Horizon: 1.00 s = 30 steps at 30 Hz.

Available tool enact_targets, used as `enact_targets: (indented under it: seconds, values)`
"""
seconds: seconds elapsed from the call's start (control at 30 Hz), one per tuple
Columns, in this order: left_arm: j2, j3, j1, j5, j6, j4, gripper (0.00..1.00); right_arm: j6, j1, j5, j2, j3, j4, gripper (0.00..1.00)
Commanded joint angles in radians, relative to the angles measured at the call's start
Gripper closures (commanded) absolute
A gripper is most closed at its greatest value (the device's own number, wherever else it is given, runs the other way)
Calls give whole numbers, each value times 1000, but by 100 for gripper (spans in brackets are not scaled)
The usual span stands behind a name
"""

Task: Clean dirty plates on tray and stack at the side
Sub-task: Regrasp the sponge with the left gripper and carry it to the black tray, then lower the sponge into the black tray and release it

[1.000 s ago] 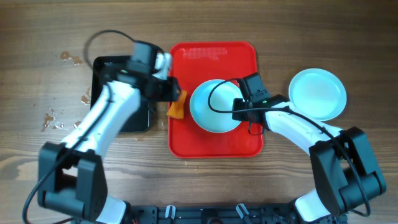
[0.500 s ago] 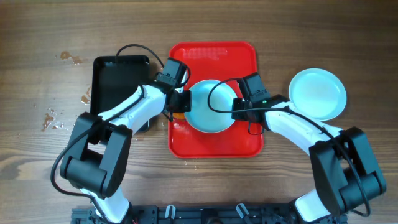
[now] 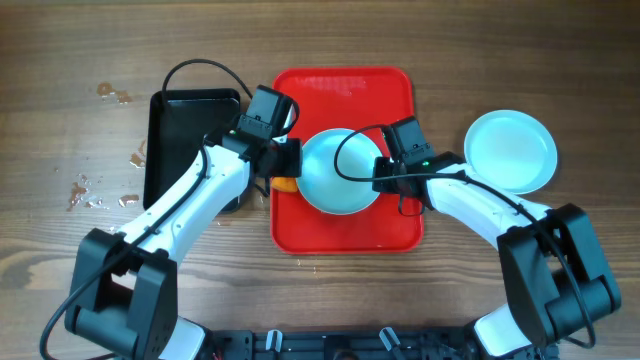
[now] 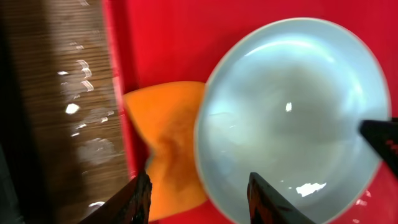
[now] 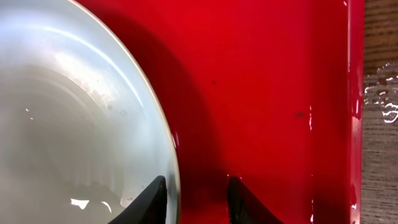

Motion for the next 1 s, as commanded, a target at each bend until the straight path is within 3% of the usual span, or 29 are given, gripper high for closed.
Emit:
enact_targets:
  seconds: [0.0, 0.17, 0.27, 0.3, 0.37, 0.4, 0.6, 0.77, 0.97]
  values:
    - [38, 6, -5, -88, 2, -8, 51, -8, -6, 4, 0, -16, 17, 66]
    - [131, 6, -6, -89, 1, 8, 55, 75, -63, 44, 0, -16, -35, 72]
    - [186, 6, -6, -50, 2, 42, 61, 53, -98, -8, 0, -16, -42, 73]
    - [200, 6, -6, -21, 2, 60, 66, 48, -102, -8, 0, -16, -47, 73]
    - [210, 6, -6, -6, -3, 80, 89, 42, -102, -8, 0, -16, -46, 73]
    - [211, 6, -6, -7, -2, 82, 96, 41, -102, -9, 0, -16, -45, 73]
    - [148, 38, 19, -10, -3, 8, 96, -4, -102, -16, 0, -16, -45, 73]
    - [-32, 76, 109, -17, -1, -122, 96, -9, -102, -16, 0, -16, -44, 73]
    - [-155, 74, 248, -182, 85, -223, 96, -10, -101, -16, 0, -16, -41, 73]
